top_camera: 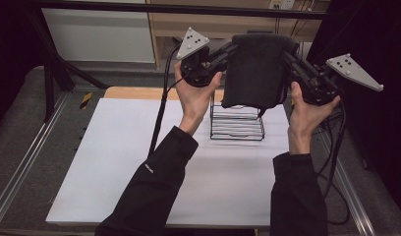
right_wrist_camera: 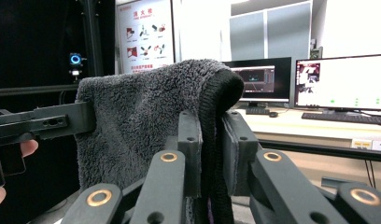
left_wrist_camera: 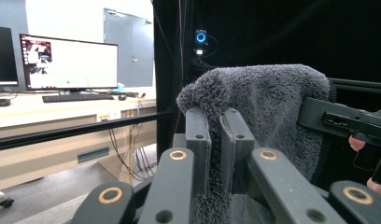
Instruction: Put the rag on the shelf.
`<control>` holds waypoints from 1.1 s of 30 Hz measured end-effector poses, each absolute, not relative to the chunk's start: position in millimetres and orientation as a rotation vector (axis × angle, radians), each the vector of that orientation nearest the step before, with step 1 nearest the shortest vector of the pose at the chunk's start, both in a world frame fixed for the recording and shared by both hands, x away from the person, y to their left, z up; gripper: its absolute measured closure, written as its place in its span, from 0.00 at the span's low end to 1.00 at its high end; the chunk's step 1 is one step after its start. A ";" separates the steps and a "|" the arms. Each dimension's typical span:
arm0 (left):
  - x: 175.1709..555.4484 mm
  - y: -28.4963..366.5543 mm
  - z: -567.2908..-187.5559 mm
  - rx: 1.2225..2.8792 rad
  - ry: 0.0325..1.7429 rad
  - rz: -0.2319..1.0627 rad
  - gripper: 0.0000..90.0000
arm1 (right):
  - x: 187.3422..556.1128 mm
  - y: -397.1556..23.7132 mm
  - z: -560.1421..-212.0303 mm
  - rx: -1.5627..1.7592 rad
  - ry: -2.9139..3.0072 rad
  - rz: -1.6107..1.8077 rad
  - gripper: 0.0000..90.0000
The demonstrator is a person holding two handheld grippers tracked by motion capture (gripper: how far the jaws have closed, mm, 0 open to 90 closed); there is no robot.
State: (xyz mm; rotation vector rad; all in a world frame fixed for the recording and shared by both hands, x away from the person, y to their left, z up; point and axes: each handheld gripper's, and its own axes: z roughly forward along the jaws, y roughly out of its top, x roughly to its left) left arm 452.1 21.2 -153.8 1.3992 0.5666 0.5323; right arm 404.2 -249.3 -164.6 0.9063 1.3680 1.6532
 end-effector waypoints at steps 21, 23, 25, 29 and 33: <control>488.0 16.3 -119.6 1.388 0.619 0.582 0.92 | 449.7 -246.8 -134.2 0.888 1.334 1.651 0.88; 492.5 16.5 -118.0 1.386 0.624 0.584 0.92 | 452.8 -244.9 -131.9 0.879 1.328 1.638 0.88; 496.8 17.2 -118.0 1.377 0.625 0.582 0.92 | 456.5 -243.8 -129.9 0.873 1.329 1.629 0.88; 505.1 17.4 -122.1 1.399 0.624 0.606 0.92 | 466.6 -244.6 -130.9 0.879 1.339 1.619 0.88; 514.6 15.8 -130.7 1.425 0.633 0.626 0.92 | 476.3 -243.4 -138.3 0.884 1.357 1.595 0.88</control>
